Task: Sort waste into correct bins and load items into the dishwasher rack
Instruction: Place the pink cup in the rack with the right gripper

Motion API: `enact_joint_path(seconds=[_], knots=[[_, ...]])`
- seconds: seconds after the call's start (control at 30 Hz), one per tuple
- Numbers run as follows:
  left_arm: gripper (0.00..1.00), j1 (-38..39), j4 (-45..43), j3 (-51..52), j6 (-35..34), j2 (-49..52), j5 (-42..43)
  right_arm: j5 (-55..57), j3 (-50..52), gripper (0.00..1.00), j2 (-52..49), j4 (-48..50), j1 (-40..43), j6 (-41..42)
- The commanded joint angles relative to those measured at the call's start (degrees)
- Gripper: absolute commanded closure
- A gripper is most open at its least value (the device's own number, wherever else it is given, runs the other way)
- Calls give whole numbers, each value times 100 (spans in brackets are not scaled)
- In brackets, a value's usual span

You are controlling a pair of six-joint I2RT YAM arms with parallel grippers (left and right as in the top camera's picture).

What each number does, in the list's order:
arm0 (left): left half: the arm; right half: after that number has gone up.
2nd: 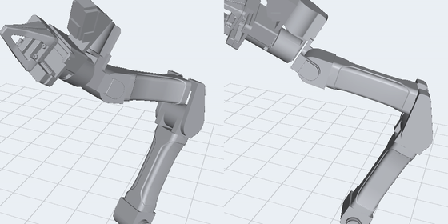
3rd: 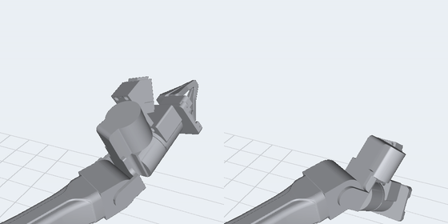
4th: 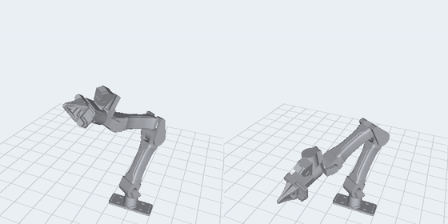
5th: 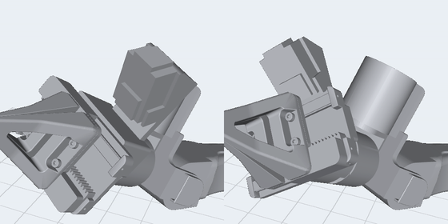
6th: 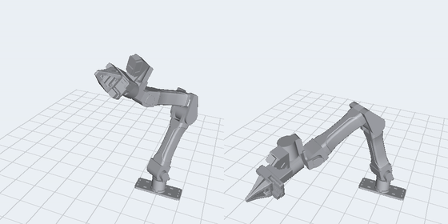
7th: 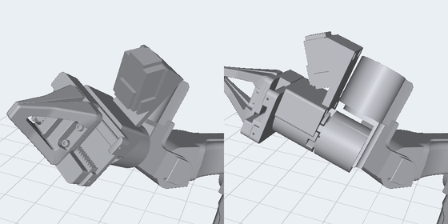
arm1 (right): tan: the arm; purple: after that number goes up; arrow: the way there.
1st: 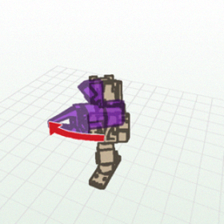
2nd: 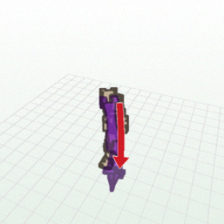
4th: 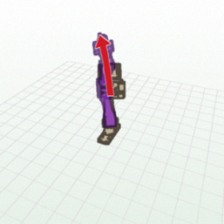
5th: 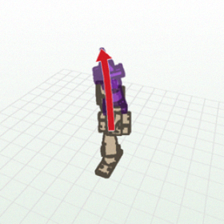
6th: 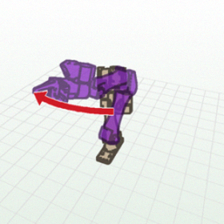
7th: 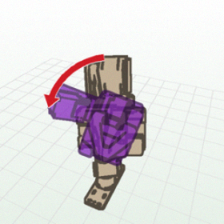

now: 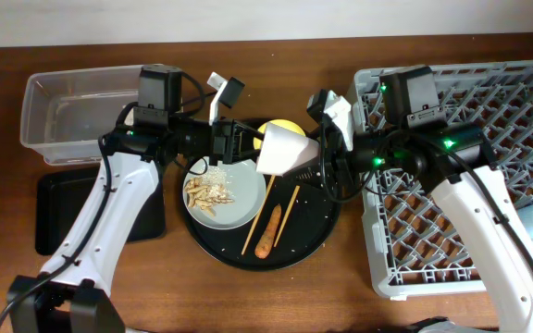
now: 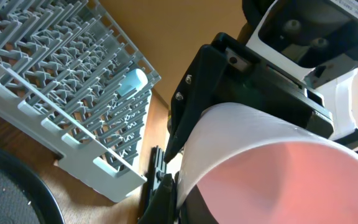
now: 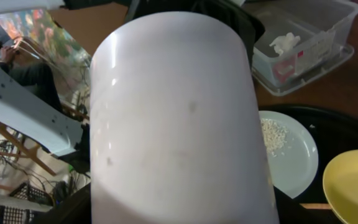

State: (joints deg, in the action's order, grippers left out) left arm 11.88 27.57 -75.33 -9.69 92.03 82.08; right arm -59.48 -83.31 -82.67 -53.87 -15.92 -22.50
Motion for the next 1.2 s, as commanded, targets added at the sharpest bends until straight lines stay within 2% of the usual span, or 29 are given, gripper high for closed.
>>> enact_joint_path(seconds=[0.0, 0.2, 0.27, 0.3, 0.37, 0.4, 0.43, 0.5, 0.53, 0.6, 0.7, 0.77, 0.83, 0.97, 1.17], knots=[[100, 24, -11, -48, -9, -11, -39, -179, -55, 29, -20, 146, -90, 4], [100, 24, -11, -48, -9, -11, -39, -177, -57, 30, -17, 535, -87, 46], [100, 24, -11, -48, -9, -11, -39, -175, -57, 43, -17, 573, -87, 46], [100, 24, -9, -48, -9, -11, -39, -177, -57, 55, -17, 616, -83, 46], [98, 24, -11, -48, -9, -11, -46, -149, -61, 63, -17, 632, -83, 46], [88, 24, -7, -48, -9, -11, -144, -116, -61, 67, -17, 632, -79, 48], [78, 24, 133, -48, -9, -13, -553, -111, -61, 67, -17, 614, -28, 50], [72, 11, 490, -48, -7, -13, -1617, 299, -61, 67, -17, 566, 144, 557], [70, -52, 785, -48, -7, -33, -2520, 680, -61, 67, -17, 442, 234, 699], [67, -376, 1392, -48, -4, -181, -4444, 2013, -61, 67, -17, -181, 507, 704], [67, -833, 2028, -48, -2, -603, -6334, 3646, -66, 69, -17, -863, 1158, 1572], [67, -1047, 2225, -48, 0, -844, -7016, 4238, -118, 70, -17, -1237, 1716, 2004], [67, -1152, 2312, -48, 0, -1014, -7285, 4688, -264, 69, -20, -1617, 2409, 2282], [67, -1156, 2369, -48, -2, -1043, -7291, 5563, -496, 70, -37, -1954, 3904, 2673], [67, -1156, 2479, -48, -2, -1043, -7291, 6017, -494, 69, -669, -2120, 5018, 2903]])
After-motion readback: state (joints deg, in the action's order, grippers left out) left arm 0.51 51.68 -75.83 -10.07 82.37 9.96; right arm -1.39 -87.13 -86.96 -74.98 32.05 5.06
